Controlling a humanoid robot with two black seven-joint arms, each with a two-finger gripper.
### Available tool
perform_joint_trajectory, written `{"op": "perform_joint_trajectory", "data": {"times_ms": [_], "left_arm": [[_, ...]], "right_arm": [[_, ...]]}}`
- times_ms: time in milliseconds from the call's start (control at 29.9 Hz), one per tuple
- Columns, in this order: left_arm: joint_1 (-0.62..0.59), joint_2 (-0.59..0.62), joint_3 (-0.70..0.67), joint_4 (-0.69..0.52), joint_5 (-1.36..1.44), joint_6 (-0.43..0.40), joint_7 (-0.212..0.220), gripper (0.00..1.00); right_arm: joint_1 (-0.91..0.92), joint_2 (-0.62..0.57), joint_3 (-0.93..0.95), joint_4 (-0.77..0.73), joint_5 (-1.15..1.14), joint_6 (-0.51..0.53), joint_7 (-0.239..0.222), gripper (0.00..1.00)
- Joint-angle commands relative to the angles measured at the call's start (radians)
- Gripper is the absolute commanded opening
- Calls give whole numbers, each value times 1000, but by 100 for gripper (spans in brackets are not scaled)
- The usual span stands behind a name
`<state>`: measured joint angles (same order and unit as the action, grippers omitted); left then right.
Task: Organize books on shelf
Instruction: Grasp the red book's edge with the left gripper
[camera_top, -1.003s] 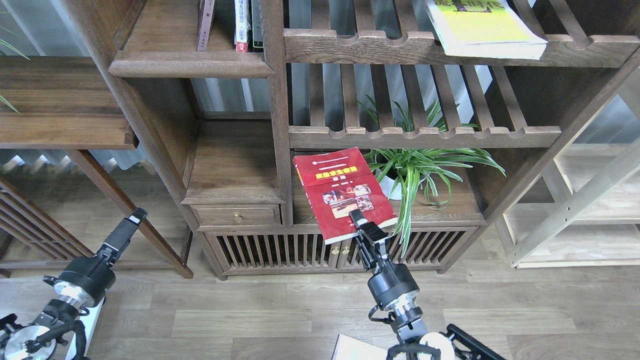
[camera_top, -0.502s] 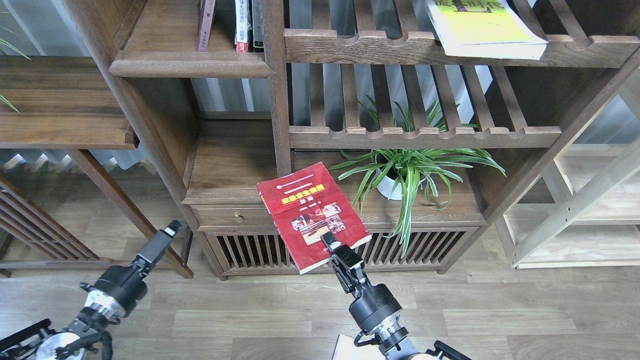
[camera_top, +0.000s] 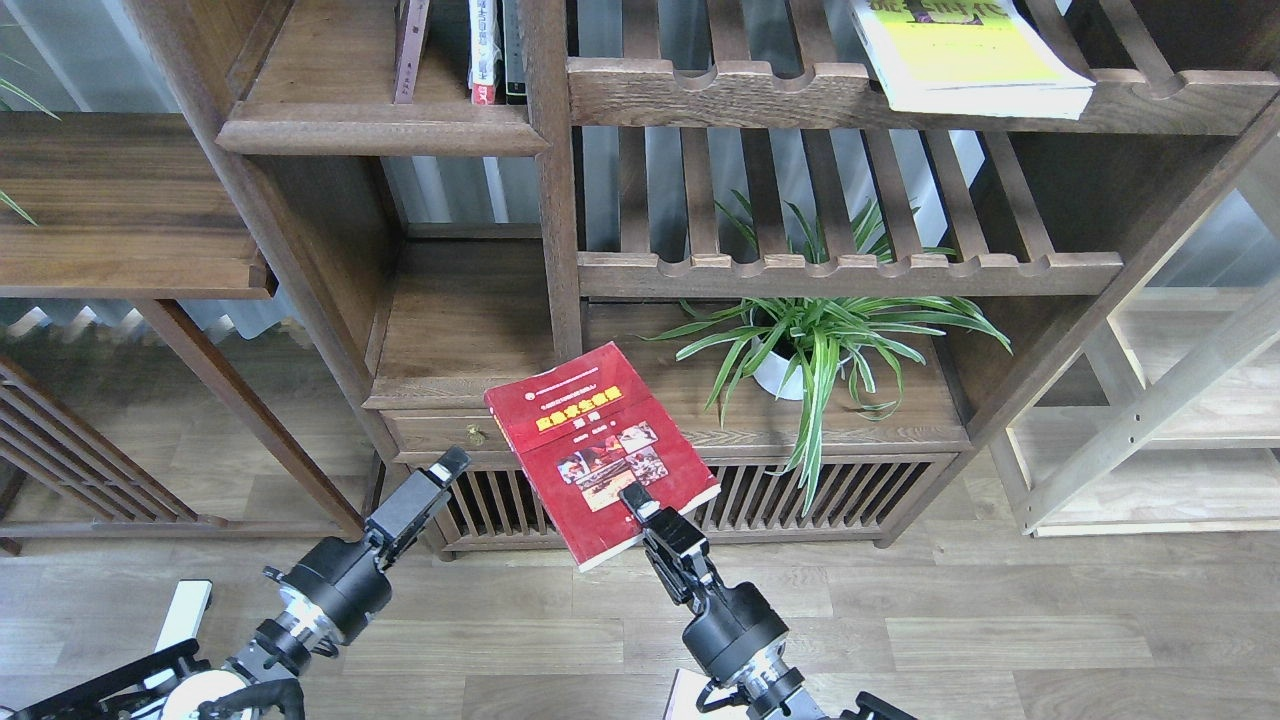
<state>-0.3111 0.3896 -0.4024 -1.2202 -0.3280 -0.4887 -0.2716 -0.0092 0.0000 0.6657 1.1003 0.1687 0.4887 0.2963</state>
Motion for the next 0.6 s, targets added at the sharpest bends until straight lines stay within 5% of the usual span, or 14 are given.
{"op": "perform_joint_trajectory", "data": {"times_ms": [0, 569], "left_arm": [[-2, -5, 20, -24, -8, 0, -1, 99], [-123, -6, 205, -38, -213, 0, -1, 97]], "right_arm": [[2, 0, -18, 0, 2, 0, 0, 4], [12, 0, -49, 9, 11, 0, 0, 4]]}}
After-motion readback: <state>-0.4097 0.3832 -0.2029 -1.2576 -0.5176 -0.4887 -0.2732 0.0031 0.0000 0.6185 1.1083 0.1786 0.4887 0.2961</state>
